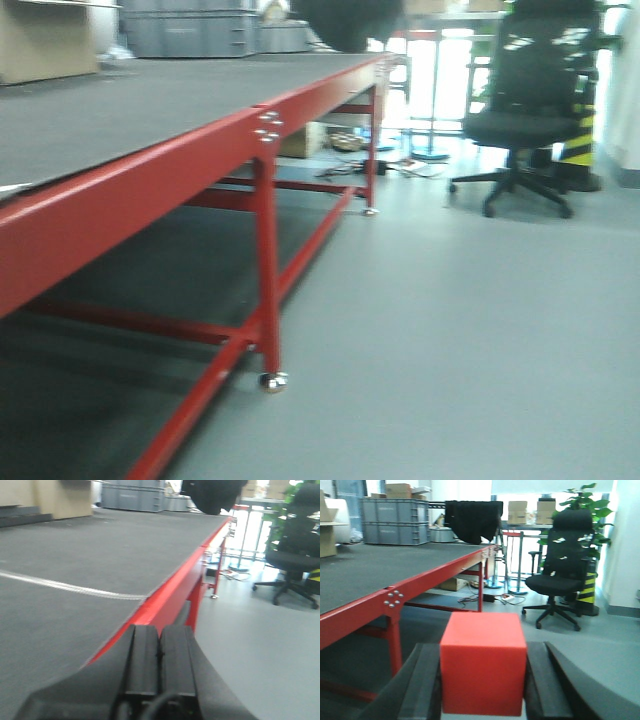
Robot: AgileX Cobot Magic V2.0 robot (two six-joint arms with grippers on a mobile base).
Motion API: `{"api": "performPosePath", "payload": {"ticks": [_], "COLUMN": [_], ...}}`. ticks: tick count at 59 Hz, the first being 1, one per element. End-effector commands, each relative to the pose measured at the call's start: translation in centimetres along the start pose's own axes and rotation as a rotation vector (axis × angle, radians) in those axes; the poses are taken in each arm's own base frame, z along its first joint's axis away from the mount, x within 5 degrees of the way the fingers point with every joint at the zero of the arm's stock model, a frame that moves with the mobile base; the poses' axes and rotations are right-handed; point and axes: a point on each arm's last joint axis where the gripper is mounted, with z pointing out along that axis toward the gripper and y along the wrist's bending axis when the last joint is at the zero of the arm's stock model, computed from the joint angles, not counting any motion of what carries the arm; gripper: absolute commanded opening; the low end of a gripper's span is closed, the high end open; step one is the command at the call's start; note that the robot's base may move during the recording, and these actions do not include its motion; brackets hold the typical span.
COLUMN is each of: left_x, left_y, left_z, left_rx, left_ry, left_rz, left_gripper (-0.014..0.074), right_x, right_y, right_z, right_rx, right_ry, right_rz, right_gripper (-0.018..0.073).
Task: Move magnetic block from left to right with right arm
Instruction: 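Carry the red cube in the right gripper while driving past the red table, then keep holding the cube in the right gripper while turning toward the chair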
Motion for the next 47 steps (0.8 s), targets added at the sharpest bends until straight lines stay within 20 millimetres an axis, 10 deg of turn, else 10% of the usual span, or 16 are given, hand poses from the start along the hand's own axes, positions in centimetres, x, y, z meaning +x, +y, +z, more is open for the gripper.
{"api": "performPosePath", "payload": {"ticks": [1, 47], "left_x": [-0.52, -0.52], "left_y": [-0.04, -0.04], "left_z": [-0.06, -0.06], "left_rx": [0.007, 0.007], "left_ry": [-0.085, -0.085], "left_rz": [-0.005, -0.005], "left_gripper": [-0.0116, -0.0116], "right_x": [-1.68, -1.68], "right_y": [0.06, 0.06], "right_z": [-0.04, -0.04], "right_rx": [0.002, 0.002], "right_ry": [-0.102, -0.102], "right_rz": [-0.023, -0.023], "right_gripper": [0.0212, 0.0212]}}
